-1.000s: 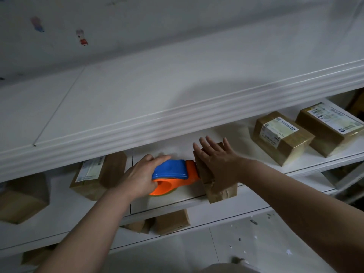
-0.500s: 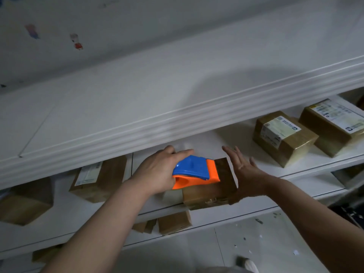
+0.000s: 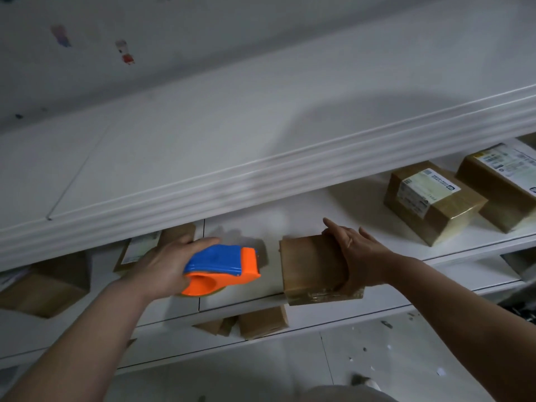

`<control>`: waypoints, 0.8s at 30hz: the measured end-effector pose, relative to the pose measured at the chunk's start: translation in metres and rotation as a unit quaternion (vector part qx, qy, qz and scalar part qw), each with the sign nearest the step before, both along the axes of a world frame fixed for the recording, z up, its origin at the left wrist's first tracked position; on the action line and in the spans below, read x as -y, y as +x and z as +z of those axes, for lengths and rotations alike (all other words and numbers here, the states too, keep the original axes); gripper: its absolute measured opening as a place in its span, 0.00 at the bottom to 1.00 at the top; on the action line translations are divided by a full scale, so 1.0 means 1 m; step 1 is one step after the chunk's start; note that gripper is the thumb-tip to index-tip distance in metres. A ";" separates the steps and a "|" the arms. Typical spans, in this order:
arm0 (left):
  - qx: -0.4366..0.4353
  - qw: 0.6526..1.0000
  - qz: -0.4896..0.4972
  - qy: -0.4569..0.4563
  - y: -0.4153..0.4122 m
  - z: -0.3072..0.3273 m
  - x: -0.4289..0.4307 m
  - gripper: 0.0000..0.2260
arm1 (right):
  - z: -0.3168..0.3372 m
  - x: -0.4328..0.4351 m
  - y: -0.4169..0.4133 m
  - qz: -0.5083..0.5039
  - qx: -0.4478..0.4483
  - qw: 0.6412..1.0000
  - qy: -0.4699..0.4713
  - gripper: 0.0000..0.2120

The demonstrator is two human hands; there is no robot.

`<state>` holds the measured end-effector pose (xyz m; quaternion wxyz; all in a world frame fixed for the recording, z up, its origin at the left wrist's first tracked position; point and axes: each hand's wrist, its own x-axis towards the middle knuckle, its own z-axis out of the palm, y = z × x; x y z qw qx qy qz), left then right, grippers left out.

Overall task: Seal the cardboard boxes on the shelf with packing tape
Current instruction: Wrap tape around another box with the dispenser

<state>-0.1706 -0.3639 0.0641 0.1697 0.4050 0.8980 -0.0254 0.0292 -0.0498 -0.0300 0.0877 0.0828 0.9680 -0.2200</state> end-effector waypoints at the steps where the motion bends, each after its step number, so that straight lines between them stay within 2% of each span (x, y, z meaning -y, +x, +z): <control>1: 0.006 1.000 -0.001 0.002 0.001 -0.004 0.000 0.41 | 0.000 -0.001 0.000 0.002 0.002 1.000 0.002 0.67; 5: -0.025 1.000 -0.012 -0.007 0.008 -0.021 -0.014 0.38 | -0.001 0.000 0.001 0.009 0.012 1.000 0.017 0.66; 13: -0.050 0.998 -0.021 -0.010 0.024 -0.040 -0.043 0.39 | 0.007 0.020 -0.001 0.073 0.046 0.977 0.193 0.66; 18: -0.063 0.998 -0.026 -0.016 0.024 -0.041 -0.043 0.39 | 0.004 0.057 -0.009 0.098 0.010 0.981 0.165 0.62; 21: -0.061 0.998 -0.029 -0.015 0.023 -0.042 -0.043 0.39 | 0.001 0.065 -0.007 0.107 -0.014 0.979 0.172 0.57; 24: -0.063 0.998 -0.029 -0.006 0.025 -0.046 -0.040 0.39 | 0.002 0.074 -0.008 0.123 -0.016 0.973 0.195 0.56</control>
